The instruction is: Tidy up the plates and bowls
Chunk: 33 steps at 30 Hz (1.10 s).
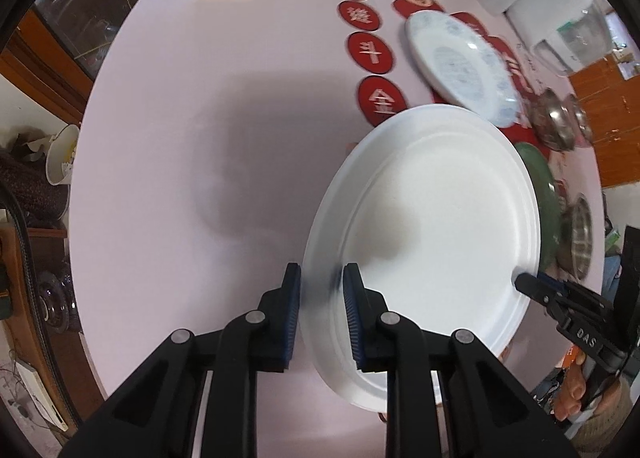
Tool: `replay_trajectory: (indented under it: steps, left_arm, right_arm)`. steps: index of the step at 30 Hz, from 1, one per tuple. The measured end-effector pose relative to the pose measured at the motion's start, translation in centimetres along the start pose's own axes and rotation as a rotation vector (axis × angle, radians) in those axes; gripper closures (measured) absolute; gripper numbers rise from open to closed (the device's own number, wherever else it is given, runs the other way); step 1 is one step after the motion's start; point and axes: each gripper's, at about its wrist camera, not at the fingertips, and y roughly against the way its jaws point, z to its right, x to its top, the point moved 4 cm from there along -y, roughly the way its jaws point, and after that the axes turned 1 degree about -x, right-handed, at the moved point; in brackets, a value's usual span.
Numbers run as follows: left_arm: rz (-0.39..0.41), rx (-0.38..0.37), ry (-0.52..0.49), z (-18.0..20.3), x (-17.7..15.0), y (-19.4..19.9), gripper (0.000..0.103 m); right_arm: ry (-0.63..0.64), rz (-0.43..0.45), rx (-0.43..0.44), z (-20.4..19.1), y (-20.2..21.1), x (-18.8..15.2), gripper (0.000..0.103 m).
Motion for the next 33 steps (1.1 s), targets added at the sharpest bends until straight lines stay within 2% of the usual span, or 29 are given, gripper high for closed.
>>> replay_trajectory:
  steps: [8,15,21,27,33]
  left_arm:
    - [0.022,-0.042,-0.042,3.4,-7.7,3.6,0.083]
    - [-0.049,-0.076,-0.058,6.6,-14.7,0.8,0.083]
    - [-0.123,-0.08,-0.024,7.0,-19.4,-2.8,0.083]
    - [-0.137,-0.055,-0.006,7.0,-21.4,-4.5,0.083]
    - [-0.127,-0.036,-0.027,7.8,-21.0,-4.8,0.083]
  right_arm:
    - [0.051,0.024,-0.044,1.5,4.4,-3.7,0.082]
    - [0.074,-0.021,-0.122,4.8,4.5,-9.3,0.082]
    - [0.077,-0.087,-0.155,6.4,2.6,-12.5,0.082]
    - [0.087,-0.105,-0.185,6.3,1.4,-13.5,0.081]
    - [0.069,-0.101,-0.196,6.8,1.3,-13.1,0.081]
